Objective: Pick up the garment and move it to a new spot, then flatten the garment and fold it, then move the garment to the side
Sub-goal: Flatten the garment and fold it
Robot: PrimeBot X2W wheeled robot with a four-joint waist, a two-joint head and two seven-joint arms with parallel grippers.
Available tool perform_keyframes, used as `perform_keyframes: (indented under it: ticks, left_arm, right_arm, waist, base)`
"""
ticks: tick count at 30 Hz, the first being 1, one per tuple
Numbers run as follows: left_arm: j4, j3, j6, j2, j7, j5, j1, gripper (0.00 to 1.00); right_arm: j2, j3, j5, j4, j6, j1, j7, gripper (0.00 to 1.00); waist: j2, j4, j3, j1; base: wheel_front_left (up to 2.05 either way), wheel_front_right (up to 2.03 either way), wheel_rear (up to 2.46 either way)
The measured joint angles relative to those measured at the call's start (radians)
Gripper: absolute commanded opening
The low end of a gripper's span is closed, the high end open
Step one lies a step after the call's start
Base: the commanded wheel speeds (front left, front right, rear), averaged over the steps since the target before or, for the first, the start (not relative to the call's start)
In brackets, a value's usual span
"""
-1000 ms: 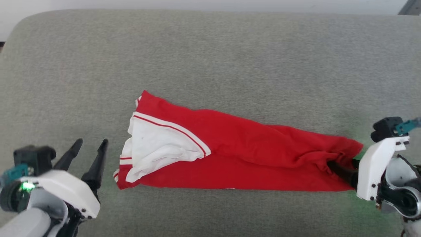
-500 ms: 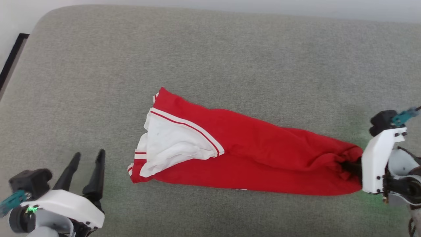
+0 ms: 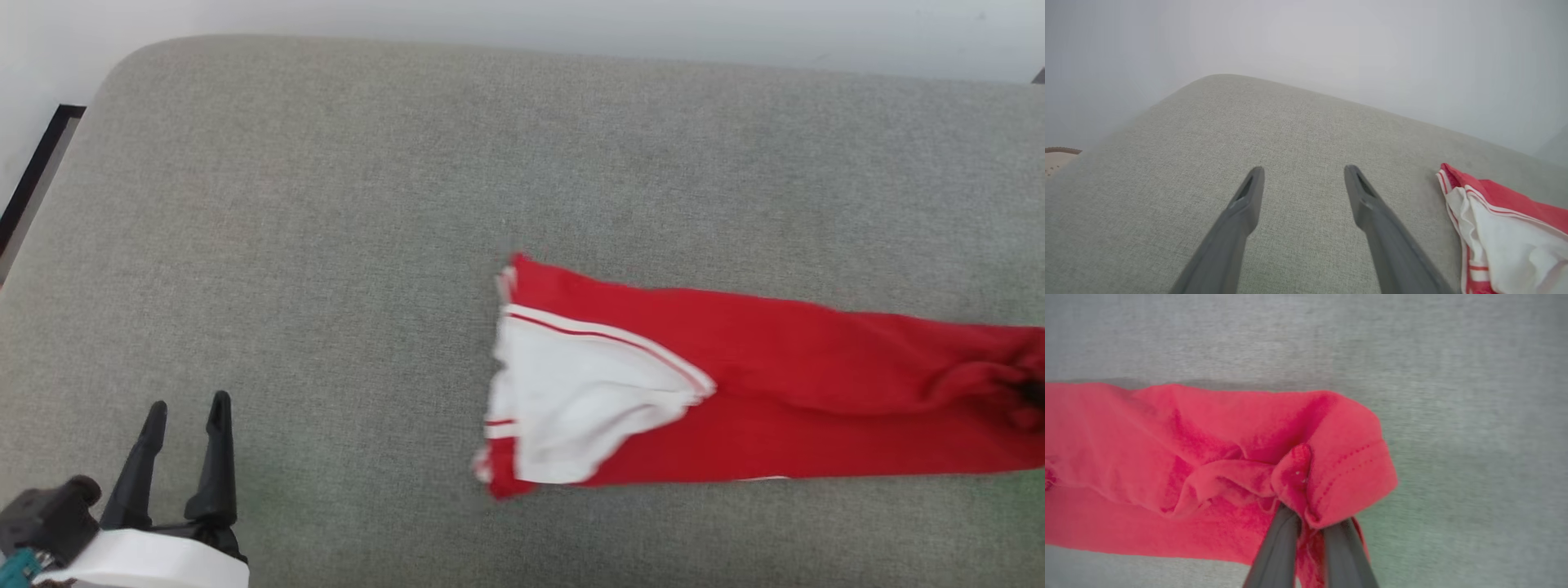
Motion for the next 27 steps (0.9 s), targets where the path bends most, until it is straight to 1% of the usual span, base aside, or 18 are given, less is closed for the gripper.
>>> perform_keyframes:
  ticks: [5,6,7,8,10,13,17,21,22,23,25,27]
  left_arm:
    - [0.031,0.061,-0.059,-0.086,0.000,0.060,0.011,1.00]
    - [0.031,0.061,-0.059,-0.086,0.000,0.060,0.011,1.00]
    - [0.038,0.067,-0.073,-0.099,0.000,0.066,0.011,1.00]
    - [0.057,0.079,-0.094,-0.124,0.000,0.087,0.011,1.00]
    - [0.070,0.093,-0.113,-0.142,0.000,0.105,0.011,1.00]
    - [0.085,0.118,-0.134,-0.160,0.000,0.123,0.011,1.00]
    - [0.099,0.137,-0.157,-0.176,0.000,0.134,0.013,1.00]
    - [0.109,0.141,-0.169,-0.190,0.000,0.148,0.011,1.00]
    - [0.109,0.141,-0.169,-0.190,0.000,0.148,0.011,1.00]
    - [0.112,0.139,-0.172,-0.193,0.000,0.157,0.009,1.00]
    - [0.118,0.135,-0.180,-0.200,0.000,0.158,-0.001,1.00]
    - [0.127,0.128,-0.185,-0.202,0.000,0.162,-0.012,1.00]
  right_arm:
    - [-0.043,-0.055,-0.082,0.065,0.000,-0.015,-0.011,0.00]
    - [-0.043,-0.055,-0.082,0.065,0.000,-0.015,-0.011,0.00]
    - [-0.045,-0.060,-0.090,0.075,0.000,-0.020,-0.012,0.00]
    - [-0.042,-0.065,-0.095,0.082,0.000,-0.030,-0.009,0.00]
    - [-0.029,-0.062,-0.076,0.062,0.000,-0.035,0.007,0.00]
    - [-0.005,-0.045,-0.029,-0.017,-0.001,-0.027,0.043,0.00]
    - [0.029,0.006,0.037,-0.189,-0.001,0.022,0.086,0.00]
    - [0.074,0.096,0.044,-0.340,-0.001,0.044,0.099,0.00]
    - [0.074,0.096,0.044,-0.340,-0.001,0.044,0.099,0.00]
    - [0.088,0.119,0.041,-0.366,-0.001,0.046,0.100,0.00]
    - [0.123,0.167,0.028,-0.398,-0.001,0.042,0.094,0.00]
    - [0.165,0.215,0.026,-0.403,-0.001,0.025,0.092,0.00]
  waist:
    - [0.0000,-0.012,-0.006,0.0000]
    - [0.0000,-0.012,-0.006,0.0000]
    - [0.0000,-0.015,-0.008,-0.0001]
    - [0.0000,-0.021,-0.012,0.0000]
    - [0.0000,-0.026,-0.016,0.0000]
    - [0.0000,-0.034,-0.023,-0.0001]
    - [0.0000,-0.034,-0.029,-0.0001]
    - [0.0000,-0.024,-0.025,0.0000]
    - [0.0000,-0.024,-0.025,0.0000]
    - [0.0000,-0.019,-0.024,0.0000]
    - [0.0000,-0.008,-0.022,-0.0001]
    - [0.0000,0.005,-0.020,0.0000]
  base:
    - [0.00,0.00,0.00]
    - [0.00,0.00,0.00]
    - [0.00,0.00,0.00]
    - [0.00,0.00,0.00]
    - [0.00,0.00,0.00]
    - [0.00,0.00,0.00]
    - [0.00,0.00,0.00]
    - [0.00,0.00,0.00]
    - [0.00,0.00,0.00]
    - [0.00,0.00,0.00]
    - [0.00,0.00,0.00]
    - [0.00,0.00,0.00]
